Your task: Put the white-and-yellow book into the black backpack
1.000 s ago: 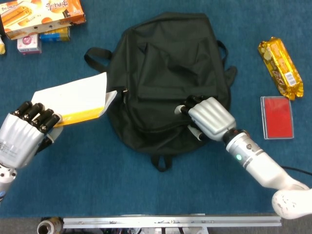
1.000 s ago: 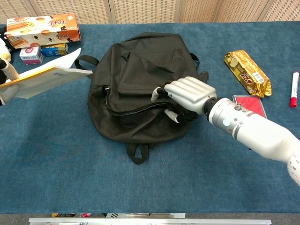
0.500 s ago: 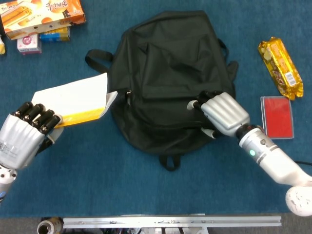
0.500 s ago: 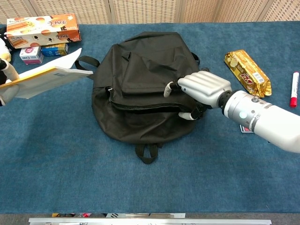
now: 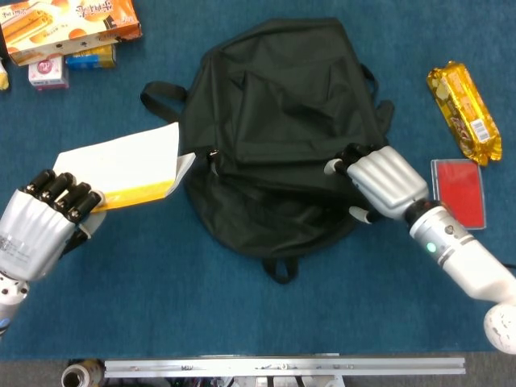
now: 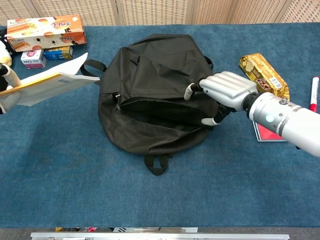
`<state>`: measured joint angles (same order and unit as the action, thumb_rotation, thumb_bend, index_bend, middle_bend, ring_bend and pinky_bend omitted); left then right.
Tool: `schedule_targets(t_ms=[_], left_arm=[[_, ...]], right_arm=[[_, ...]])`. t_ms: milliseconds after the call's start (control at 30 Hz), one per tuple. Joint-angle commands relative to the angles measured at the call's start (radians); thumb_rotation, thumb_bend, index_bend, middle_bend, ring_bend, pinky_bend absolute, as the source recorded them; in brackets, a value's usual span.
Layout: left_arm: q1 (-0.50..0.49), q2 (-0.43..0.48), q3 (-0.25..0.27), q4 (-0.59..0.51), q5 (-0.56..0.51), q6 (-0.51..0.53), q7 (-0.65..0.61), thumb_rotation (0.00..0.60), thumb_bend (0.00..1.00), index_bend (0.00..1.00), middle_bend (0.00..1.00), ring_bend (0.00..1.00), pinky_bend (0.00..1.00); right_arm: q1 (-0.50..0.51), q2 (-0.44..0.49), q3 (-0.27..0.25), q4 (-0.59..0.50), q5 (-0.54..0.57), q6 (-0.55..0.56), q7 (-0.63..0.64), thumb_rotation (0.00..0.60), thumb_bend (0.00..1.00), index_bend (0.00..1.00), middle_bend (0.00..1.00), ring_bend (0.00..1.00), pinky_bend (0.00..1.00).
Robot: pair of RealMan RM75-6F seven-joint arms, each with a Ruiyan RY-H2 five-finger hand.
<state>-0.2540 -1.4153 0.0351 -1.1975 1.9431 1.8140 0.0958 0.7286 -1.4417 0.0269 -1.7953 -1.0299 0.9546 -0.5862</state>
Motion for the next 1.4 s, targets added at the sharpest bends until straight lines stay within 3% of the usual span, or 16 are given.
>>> schedule_targets(t_ms=[33, 367, 567, 733, 1100, 1400], left_arm=[[0.000, -0.001, -0.001, 0.001, 0.000, 0.001, -0.001, 0.600, 0.36, 0.78, 0.67, 0.54, 0.59], [-0.001, -0.003, -0.003, 0.006, 0.000, 0.001, -0.005, 0.600, 0.36, 0.78, 0.67, 0.54, 0.59], [0.003, -0.001, -0.002, 0.010, 0.002, 0.008, -0.009, 0.600, 0.36, 0.78, 0.67, 0.54, 0.59], [0.007, 0.001, -0.001, 0.011, 0.006, 0.019, -0.015, 0.600, 0.36, 0.78, 0.67, 0.54, 0.59], [0.002, 0.007, -0.008, 0.019, 0.006, 0.024, -0.028, 0.600, 0.36, 0.78, 0.67, 0.54, 0.59], [-0.022, 0.025, -0.011, 0.001, 0.033, 0.043, -0.080, 0.600, 0.36, 0.78, 0.67, 0.54, 0.59]], right_arm=[[0.001, -0.003, 0.005, 0.007, 0.004, 0.003, 0.007, 0.600, 0.20, 0.30, 0.29, 0.19, 0.29], [0.022, -0.082, 0.013, 0.045, 0.037, 0.003, -0.021, 0.600, 0.25, 0.30, 0.29, 0.19, 0.29], [0.038, -0.136, 0.004, 0.066, 0.058, 0.025, -0.086, 0.600, 0.47, 0.31, 0.32, 0.21, 0.37], [0.030, -0.150, -0.001, 0.086, 0.057, 0.062, -0.110, 0.600, 0.61, 0.42, 0.39, 0.27, 0.47], [-0.018, -0.159, 0.059, 0.107, -0.050, 0.165, 0.019, 0.600, 0.60, 0.78, 0.59, 0.48, 0.72], [-0.018, -0.146, 0.161, 0.061, 0.017, 0.198, 0.041, 0.600, 0.60, 0.83, 0.65, 0.58, 0.82]])
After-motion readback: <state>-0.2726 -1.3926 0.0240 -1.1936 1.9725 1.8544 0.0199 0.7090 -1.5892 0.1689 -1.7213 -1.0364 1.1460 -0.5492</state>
